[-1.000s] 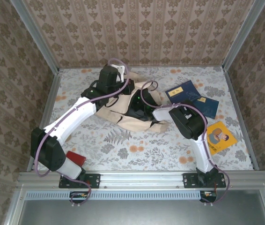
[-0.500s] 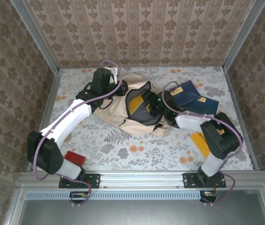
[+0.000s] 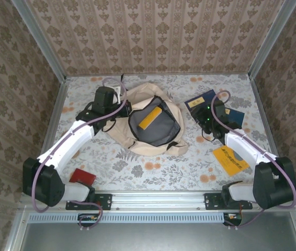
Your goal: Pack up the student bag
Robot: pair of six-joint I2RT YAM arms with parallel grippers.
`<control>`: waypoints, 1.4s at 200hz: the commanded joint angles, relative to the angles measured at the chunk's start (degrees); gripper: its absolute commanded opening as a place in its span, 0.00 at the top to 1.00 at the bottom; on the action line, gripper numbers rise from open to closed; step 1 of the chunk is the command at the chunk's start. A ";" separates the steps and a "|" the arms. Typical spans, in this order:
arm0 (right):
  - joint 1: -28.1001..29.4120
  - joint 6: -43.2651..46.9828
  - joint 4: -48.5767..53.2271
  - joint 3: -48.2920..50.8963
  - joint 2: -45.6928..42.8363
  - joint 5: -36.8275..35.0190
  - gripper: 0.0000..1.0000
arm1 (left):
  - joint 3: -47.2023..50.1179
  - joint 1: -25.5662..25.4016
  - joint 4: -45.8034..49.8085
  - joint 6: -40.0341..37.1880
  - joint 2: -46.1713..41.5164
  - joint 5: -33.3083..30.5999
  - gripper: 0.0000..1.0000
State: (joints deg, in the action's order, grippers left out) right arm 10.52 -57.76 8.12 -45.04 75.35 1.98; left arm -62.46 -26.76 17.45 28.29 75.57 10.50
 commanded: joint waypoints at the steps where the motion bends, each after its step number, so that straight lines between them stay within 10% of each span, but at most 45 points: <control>1: -3.70 5.35 4.42 -3.32 4.83 2.32 0.32 | 2.14 2.93 3.96 -3.47 -5.21 -1.71 1.00; 46: -6.21 11.58 8.96 -16.70 18.36 1.05 0.33 | 3.66 5.04 4.56 -4.12 -8.35 1.43 1.00; 108: -6.05 18.38 17.38 -36.04 39.16 -1.25 0.33 | 2.13 4.94 6.14 -1.98 -7.36 3.44 0.36; 245: 6.32 -0.90 16.79 -27.81 37.16 13.21 0.28 | -0.99 0.98 4.87 1.48 -0.22 4.00 0.30; 280: 7.17 7.04 24.05 -31.83 29.25 2.54 0.25 | -2.37 -1.28 6.27 1.42 0.71 5.10 0.28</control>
State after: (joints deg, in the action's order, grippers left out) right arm 18.26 -54.11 24.45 -74.65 110.39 11.00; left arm -62.26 -27.07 23.29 28.82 75.81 14.37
